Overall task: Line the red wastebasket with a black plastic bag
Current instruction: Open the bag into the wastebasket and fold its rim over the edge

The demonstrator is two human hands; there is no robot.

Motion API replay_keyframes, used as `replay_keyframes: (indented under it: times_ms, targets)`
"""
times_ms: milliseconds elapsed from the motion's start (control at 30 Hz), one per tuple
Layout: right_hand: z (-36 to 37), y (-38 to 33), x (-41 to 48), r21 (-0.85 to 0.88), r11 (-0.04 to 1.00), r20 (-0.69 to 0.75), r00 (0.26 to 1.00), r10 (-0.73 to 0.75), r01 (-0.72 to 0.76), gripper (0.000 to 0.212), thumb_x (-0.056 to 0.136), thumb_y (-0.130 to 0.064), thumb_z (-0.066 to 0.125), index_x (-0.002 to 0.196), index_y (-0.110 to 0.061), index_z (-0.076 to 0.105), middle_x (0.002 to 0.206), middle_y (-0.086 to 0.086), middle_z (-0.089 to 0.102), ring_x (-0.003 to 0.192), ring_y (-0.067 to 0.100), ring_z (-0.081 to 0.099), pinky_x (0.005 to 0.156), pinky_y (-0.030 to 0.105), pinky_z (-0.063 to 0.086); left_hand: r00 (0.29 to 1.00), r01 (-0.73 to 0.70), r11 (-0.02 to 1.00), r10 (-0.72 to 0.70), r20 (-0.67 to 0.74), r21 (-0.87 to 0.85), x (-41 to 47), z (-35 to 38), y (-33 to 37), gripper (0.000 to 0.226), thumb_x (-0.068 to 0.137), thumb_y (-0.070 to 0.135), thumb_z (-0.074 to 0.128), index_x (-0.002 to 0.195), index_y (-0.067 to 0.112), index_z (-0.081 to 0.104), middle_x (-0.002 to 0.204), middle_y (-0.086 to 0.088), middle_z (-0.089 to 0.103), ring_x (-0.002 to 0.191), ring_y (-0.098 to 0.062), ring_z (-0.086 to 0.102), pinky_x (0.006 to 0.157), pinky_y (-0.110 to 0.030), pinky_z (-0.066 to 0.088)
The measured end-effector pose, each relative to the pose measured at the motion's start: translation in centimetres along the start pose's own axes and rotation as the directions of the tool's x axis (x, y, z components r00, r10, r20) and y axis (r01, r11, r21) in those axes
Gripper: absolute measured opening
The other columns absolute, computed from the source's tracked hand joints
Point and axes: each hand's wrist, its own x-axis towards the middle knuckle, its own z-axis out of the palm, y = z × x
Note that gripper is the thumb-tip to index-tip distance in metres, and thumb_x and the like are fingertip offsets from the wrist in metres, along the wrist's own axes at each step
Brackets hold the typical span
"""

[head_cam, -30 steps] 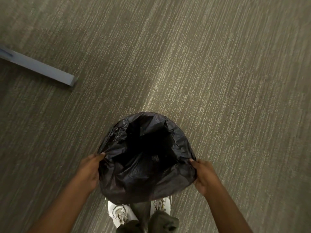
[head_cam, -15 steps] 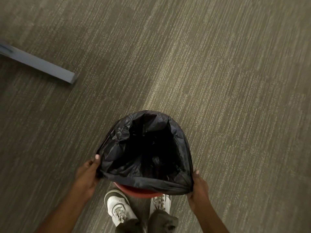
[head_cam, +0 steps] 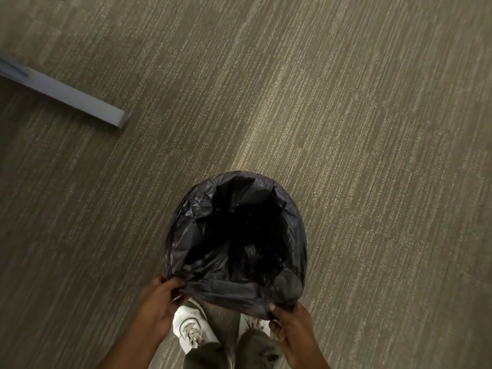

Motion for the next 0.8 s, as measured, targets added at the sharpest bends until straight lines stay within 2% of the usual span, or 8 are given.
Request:
replay_keyframes:
  times_ms: [100,200,333,433,533,667,733,800]
  targets:
    - [-0.3,0.7,-0.2,-0.09,0.996,0.039,0.999,0.027,-0.023,0.023,0.069,0.018,0.068,0.084,0.0,0.065,0.069,0.015,0.067,0.05,0.02,0.059,0.038,0.024,0.043,1.0,0.025,1.0,-0.025,-0.012,-0.007,0.5,-0.6,-0.8,0.028,0.077,-0.017,0.035,0.081,0.006,0.051,0.081,-0.015,0.056,0.07,-0.024,0.053,0.052,-0.031,0.054]
    - [-0.4,1.6,0.2,-0.096,0.993,0.05,0.997,0.067,-0.062,0.026,0.072,0.023,0.063,0.092,0.007,0.063,0.078,0.019,0.07,0.058,0.022,0.065,0.045,0.028,0.055,0.999,0.05,0.998,-0.05,0.001,-0.028,1.0,-1.1,-1.3,0.033,0.076,-0.019,0.029,0.08,0.007,0.049,0.083,-0.016,0.057,0.073,-0.027,0.055,0.065,-0.04,0.05]
    - [0.2,1.7,1.1,-0.111,0.994,-0.028,1.0,-0.009,0.006,0.015,0.076,0.024,0.058,0.085,0.013,0.062,0.078,0.024,0.066,0.068,0.031,0.065,0.058,0.031,0.06,0.998,0.059,0.997,-0.058,-0.02,0.052,2.0,-1.7,-1.3,0.033,0.08,-0.018,0.035,0.079,0.011,0.05,0.076,-0.014,0.057,0.059,-0.022,0.053,0.046,-0.03,0.054]
    - [1.1,1.3,1.7,-0.209,0.976,-0.079,0.994,-0.076,0.058,0.016,0.075,0.018,0.064,0.089,0.021,0.057,0.078,0.028,0.064,0.073,0.035,0.066,0.07,0.04,0.06,0.998,0.037,0.995,-0.032,-0.058,0.095,3.0,-1.8,-1.4,0.032,0.085,-0.017,0.036,0.082,0.012,0.049,0.076,-0.012,0.055,0.061,-0.022,0.053,0.041,-0.026,0.052]
    - [2.1,0.8,2.4,-0.365,0.928,-0.129,0.983,-0.128,0.073,0.021,0.071,0.011,0.071,0.082,0.022,0.059,0.069,0.027,0.064,0.06,0.027,0.062,0.053,0.031,0.055,0.993,0.013,0.996,-0.002,-0.117,0.09,4.1,-1.5,-1.1,0.03,0.088,-0.017,0.031,0.091,0.007,0.05,0.077,-0.012,0.056,0.055,-0.021,0.058,0.037,-0.023,0.05]
    - [3.0,0.3,3.7,-0.459,0.883,-0.156,0.97,-0.188,0.097,0.007,0.074,0.013,0.066,0.077,0.017,0.062,0.056,0.013,0.06,0.043,0.013,0.054,0.042,0.019,0.043,0.992,0.007,0.995,0.006,-0.127,0.102,5.4,-0.6,0.0,0.031,0.091,-0.008,0.036,0.08,0.015,0.053,0.083,-0.011,0.06,0.067,-0.023,0.057,0.058,-0.035,0.049]
    - [2.7,0.0,4.2,-0.506,0.858,-0.114,0.979,-0.169,0.089,0.005,0.074,0.009,0.068,0.071,0.008,0.064,0.057,0.012,0.061,0.051,0.019,0.055,0.054,0.027,0.047,0.991,-0.013,0.997,0.022,-0.129,0.073,5.7,0.1,1.1,0.028,0.089,-0.007,0.038,0.082,0.014,0.055,0.081,-0.008,0.061,0.068,-0.021,0.057,0.061,-0.035,0.048]
    - [2.2,-0.6,4.3,-0.438,0.896,-0.061,0.993,-0.106,0.069,0.012,0.076,0.01,0.065,0.076,-0.002,0.065,0.068,0.011,0.066,0.063,0.024,0.061,0.063,0.035,0.053,0.985,-0.067,0.997,0.073,-0.155,0.04,5.5,0.8,2.4,0.026,0.086,-0.006,0.043,0.087,0.016,0.057,0.08,-0.004,0.061,0.069,-0.017,0.056,0.059,-0.032,0.047]
